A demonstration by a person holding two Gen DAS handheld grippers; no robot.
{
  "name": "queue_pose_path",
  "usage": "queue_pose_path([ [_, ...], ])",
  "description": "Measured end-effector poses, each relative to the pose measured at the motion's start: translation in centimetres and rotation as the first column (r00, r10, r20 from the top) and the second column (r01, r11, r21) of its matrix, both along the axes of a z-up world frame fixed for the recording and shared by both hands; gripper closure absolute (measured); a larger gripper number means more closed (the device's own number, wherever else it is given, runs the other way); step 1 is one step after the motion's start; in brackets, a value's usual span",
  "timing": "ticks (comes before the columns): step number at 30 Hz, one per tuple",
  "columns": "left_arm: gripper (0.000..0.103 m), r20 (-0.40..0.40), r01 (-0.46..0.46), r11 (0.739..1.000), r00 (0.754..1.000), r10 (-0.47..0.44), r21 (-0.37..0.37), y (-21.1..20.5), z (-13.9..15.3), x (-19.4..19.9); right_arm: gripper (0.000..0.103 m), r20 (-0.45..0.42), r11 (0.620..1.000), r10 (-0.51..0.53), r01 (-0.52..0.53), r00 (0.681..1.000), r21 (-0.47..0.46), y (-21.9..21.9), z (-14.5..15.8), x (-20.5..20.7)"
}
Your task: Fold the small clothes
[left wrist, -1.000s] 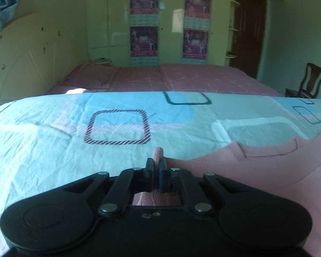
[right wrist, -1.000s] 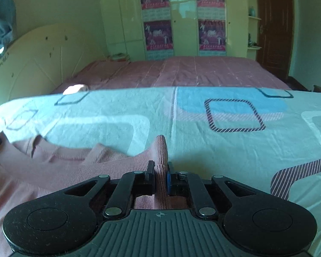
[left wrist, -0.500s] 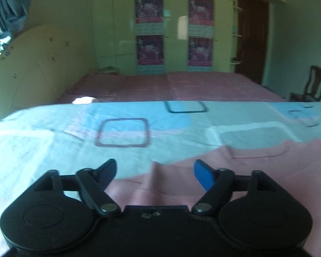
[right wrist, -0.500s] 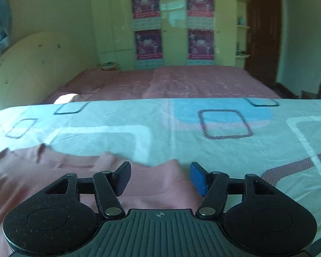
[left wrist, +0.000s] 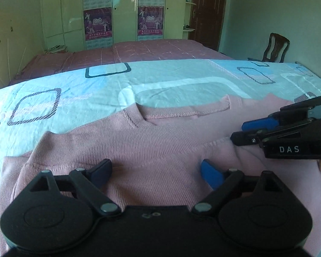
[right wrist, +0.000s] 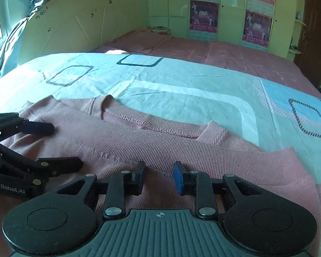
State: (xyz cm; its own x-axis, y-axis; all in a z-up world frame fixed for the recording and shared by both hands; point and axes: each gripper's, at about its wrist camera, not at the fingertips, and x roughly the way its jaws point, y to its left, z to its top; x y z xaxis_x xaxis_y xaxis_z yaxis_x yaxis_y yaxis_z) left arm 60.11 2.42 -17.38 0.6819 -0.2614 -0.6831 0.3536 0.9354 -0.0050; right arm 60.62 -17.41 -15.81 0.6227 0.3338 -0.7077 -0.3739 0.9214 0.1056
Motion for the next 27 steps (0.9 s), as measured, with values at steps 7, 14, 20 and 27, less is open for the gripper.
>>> queue_pose_path([
  [7,0.011,0.000,-0.075,0.997,0.997,0.075,0.002,3.8,0.5,-0.4,0.075,0.044,0.964,-0.246,0.250,0.968,-0.094,-7.0,-0.2,-0.6],
  [14,0.016,0.021,-0.126,0.991,0.992,0.127,-0.035,3.9,1.9,-1.8,0.075,0.049,0.966,-0.260,0.259,0.964,0.014,-9.0,2.2,-2.4],
  [20,0.014,0.045,-0.062,0.992,0.997,0.068,-0.107,-0.4,2.7,-6.3,0.068,0.055,0.989,-0.096,0.089,0.994,0.116,-2.4,3.0,-7.2],
  [27,0.014,0.021,-0.052,0.999,0.998,0.052,0.001,-1.6,0.2,-6.9,0.050,0.077,0.999,-0.052,0.051,0.996,0.017,0.6,0.0,-8.4],
])
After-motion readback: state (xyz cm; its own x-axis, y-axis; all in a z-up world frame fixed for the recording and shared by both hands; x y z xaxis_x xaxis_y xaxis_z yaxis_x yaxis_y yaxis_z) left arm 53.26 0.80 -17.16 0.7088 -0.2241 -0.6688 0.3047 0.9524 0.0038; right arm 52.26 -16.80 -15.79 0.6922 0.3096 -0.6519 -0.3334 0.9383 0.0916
